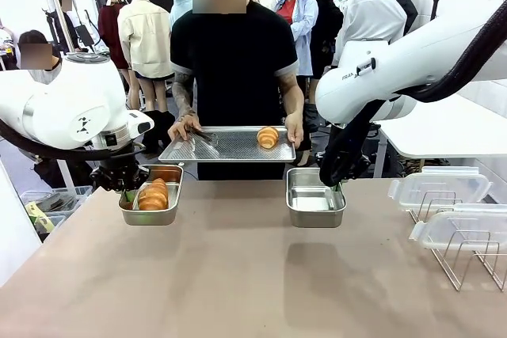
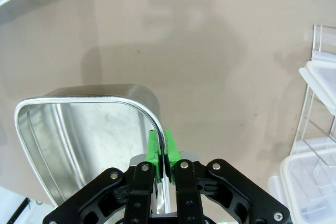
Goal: Place the bread in airtight containers.
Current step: Once an object is inside an Airtight Container , place the container in the center of the table.
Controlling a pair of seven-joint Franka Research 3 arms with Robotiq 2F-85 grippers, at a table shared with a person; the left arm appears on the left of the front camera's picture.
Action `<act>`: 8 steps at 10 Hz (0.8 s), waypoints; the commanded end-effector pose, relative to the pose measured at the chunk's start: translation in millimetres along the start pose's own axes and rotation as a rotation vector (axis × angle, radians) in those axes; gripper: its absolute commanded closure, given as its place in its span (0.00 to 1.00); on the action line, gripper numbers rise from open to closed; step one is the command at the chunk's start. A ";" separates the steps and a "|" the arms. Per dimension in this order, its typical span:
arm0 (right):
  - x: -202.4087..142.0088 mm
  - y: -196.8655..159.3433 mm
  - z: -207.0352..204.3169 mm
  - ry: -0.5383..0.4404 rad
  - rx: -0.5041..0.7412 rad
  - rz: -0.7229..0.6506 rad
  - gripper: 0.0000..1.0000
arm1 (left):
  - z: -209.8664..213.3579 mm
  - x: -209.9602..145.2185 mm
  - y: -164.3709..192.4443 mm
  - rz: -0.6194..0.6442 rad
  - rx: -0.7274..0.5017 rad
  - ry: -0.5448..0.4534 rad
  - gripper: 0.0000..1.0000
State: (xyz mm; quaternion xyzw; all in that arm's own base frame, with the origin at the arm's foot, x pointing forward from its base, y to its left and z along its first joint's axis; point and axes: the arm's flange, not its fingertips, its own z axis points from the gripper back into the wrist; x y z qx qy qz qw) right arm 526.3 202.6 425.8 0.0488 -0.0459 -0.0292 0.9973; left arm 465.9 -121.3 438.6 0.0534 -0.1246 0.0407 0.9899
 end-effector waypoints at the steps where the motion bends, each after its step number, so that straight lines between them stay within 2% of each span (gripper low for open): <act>1: 2.9 1.3 1.2 -0.004 0.003 0.008 1.00 | 4.1 3.0 1.5 -0.008 0.016 -0.016 1.00; 8: 2.9 1.3 1.2 -0.004 0.003 0.008 1.00 | 4.1 3.0 1.5 -0.008 0.016 -0.016 1.00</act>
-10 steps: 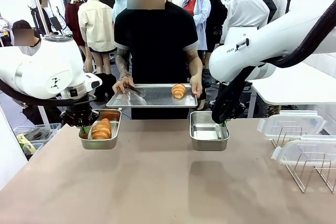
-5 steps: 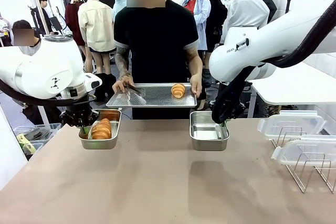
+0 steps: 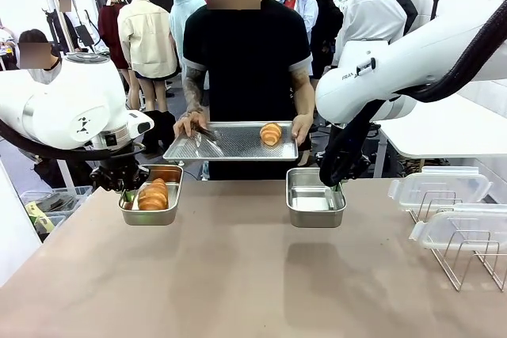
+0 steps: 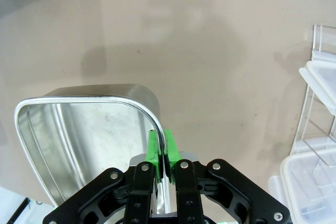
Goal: Place the bread in airtight containers.
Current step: Once an object is inside an Airtight Container , place the container in the center of the table.
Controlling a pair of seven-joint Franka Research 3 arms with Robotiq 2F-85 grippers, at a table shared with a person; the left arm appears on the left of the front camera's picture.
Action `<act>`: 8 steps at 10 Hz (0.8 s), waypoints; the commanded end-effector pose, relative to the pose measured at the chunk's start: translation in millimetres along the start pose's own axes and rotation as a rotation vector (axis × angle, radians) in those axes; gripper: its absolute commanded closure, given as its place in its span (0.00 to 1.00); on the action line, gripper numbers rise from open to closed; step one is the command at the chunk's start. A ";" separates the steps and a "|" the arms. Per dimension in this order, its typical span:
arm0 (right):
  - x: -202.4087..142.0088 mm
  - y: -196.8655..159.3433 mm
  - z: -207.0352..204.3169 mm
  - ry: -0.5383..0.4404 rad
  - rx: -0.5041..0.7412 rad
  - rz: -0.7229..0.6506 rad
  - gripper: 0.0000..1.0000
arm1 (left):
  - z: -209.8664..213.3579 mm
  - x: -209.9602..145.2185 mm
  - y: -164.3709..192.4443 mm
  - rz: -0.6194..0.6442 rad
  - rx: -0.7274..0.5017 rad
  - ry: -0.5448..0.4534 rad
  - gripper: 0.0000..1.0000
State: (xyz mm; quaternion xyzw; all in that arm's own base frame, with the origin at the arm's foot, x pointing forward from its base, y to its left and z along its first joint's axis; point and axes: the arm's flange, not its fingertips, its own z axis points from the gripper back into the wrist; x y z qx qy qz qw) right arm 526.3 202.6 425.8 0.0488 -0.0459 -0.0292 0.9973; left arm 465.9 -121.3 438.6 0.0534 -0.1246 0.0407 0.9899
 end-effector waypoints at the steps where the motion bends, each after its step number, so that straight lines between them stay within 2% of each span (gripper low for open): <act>1: 2.9 1.3 1.2 -0.004 0.003 0.008 1.00 | 0.0 0.0 0.0 0.000 0.000 0.000 1.00; 3: 2.9 1.3 1.2 -0.004 0.003 0.008 1.00 | -12.0 -3.5 7.7 -0.033 -0.028 -0.003 1.00; 7: 2.9 1.3 1.2 -0.004 0.003 0.008 1.00 | -61.8 2.6 23.6 0.000 -0.129 0.056 1.00; 8: 2.9 1.3 1.2 -0.004 0.003 0.008 1.00 | -76.5 1.2 22.0 -0.004 -0.101 0.041 1.00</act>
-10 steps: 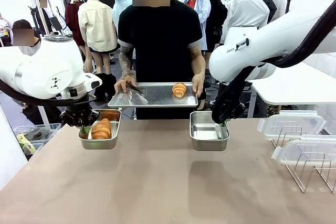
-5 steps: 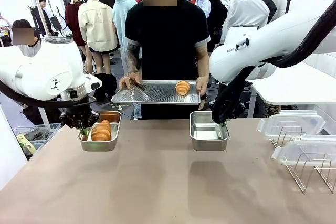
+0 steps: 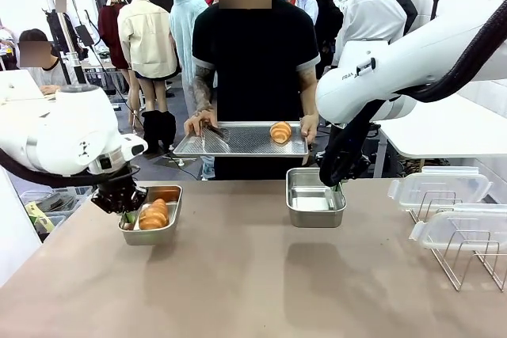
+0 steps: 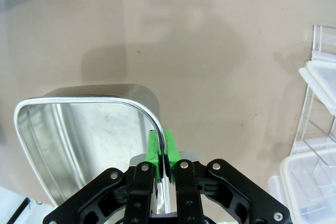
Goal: Place the bread in airtight containers.
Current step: Once an object is inside an Airtight Container , place the container in the center of the table.
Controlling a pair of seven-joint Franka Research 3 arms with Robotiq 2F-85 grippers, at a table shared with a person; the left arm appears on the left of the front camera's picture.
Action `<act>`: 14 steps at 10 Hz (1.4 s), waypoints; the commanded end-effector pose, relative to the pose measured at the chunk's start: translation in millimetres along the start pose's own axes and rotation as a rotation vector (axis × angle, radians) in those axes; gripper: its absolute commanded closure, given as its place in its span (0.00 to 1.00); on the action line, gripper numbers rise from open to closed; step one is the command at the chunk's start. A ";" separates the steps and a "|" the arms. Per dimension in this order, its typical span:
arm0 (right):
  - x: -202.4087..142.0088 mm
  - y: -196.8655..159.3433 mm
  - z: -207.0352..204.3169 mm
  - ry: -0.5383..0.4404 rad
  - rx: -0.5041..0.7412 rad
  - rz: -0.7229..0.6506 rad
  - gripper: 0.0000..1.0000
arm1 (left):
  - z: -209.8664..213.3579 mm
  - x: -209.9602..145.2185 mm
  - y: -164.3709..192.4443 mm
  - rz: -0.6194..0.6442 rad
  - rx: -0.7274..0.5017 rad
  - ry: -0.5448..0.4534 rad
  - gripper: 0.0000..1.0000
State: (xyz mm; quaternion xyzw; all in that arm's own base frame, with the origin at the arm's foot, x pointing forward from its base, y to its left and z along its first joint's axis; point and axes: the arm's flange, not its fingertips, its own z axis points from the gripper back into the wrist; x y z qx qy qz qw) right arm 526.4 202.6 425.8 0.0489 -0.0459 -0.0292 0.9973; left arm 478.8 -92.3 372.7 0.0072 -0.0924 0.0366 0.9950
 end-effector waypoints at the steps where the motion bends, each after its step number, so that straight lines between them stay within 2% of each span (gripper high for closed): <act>1: 2.8 1.2 1.2 -0.004 0.003 0.008 1.00 | -19.8 3.7 4.0 -0.060 0.005 -0.027 1.00; 3: 2.8 1.2 1.2 -0.004 0.003 0.008 1.00 | -36.4 8.2 14.1 -0.064 -0.001 -0.011 1.00; 5: 2.8 1.2 1.2 -0.004 0.003 0.008 1.00 | -36.0 3.6 15.7 -0.074 -0.002 -0.012 1.00; 10: 2.8 1.2 1.2 -0.004 0.003 0.008 1.00 | -9.8 -7.5 16.8 -0.125 -0.025 -0.067 0.00; 14: 2.8 1.2 1.2 -0.004 0.003 0.008 1.00 | 44.3 -16.6 34.6 -0.206 0.033 -0.101 0.00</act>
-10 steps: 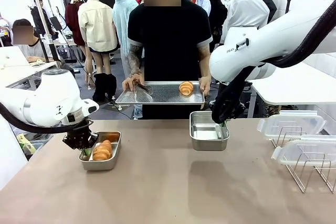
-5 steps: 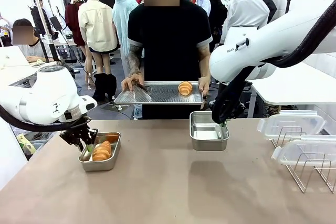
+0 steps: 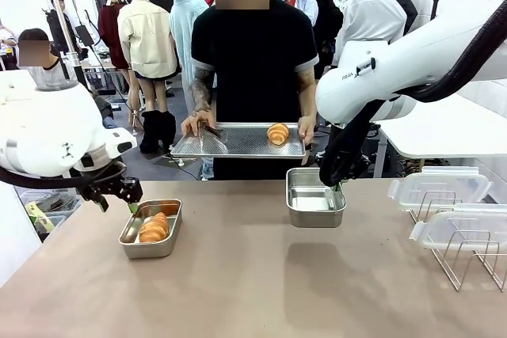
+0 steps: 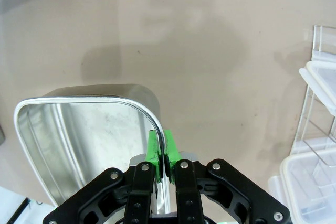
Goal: Place the bread in airtight containers.
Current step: Once an object is inside an Airtight Container , place the container in the center of the table.
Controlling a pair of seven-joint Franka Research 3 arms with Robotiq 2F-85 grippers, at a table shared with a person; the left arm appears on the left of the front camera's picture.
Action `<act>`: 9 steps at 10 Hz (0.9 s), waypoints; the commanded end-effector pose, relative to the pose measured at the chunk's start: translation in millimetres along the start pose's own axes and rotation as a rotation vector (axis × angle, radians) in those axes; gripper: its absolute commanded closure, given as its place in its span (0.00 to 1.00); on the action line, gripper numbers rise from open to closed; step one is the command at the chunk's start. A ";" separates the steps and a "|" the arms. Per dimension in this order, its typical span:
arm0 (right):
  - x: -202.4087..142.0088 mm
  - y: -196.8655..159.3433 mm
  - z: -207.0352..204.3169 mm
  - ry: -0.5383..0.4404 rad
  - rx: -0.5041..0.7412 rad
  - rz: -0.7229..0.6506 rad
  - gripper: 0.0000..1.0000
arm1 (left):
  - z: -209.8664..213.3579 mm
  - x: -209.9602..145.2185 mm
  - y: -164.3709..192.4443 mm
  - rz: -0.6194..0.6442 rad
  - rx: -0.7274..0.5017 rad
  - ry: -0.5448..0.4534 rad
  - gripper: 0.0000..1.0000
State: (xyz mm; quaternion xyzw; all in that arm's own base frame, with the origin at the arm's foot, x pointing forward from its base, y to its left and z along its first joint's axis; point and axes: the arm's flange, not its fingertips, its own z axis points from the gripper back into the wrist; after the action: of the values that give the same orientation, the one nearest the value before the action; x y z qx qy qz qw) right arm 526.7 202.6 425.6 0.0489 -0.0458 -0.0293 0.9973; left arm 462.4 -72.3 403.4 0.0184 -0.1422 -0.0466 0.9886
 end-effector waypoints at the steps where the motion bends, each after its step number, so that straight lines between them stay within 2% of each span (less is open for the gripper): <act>1: 2.5 1.3 1.5 -0.004 0.003 0.008 1.00 | 19.6 -6.5 19.5 -0.011 0.067 0.007 0.00; 2: 2.5 1.3 1.5 -0.004 0.003 0.008 1.00 | 34.0 -4.5 36.1 0.022 0.077 0.015 0.00; 4: 2.5 1.3 1.5 -0.004 0.003 0.008 1.00 | 60.2 -5.6 72.6 -0.031 0.034 0.022 0.00; 5: 2.5 1.3 1.5 -0.004 0.003 0.008 1.00 | 64.7 -5.2 87.0 0.000 0.062 0.035 0.00; 6: 2.5 1.3 1.5 -0.004 0.003 0.008 1.00 | 65.8 -4.1 110.1 -0.004 0.054 0.081 0.00; 9: 2.5 1.3 1.5 -0.004 0.003 0.008 1.00 | 52.5 2.8 149.9 0.087 -0.006 0.086 0.00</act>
State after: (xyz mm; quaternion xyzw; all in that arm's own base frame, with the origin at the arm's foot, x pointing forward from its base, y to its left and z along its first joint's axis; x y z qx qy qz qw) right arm 527.1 202.4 426.0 0.0491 -0.0462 -0.0295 0.9973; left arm 450.5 72.9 464.1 0.0278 -0.1008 -0.0141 0.9944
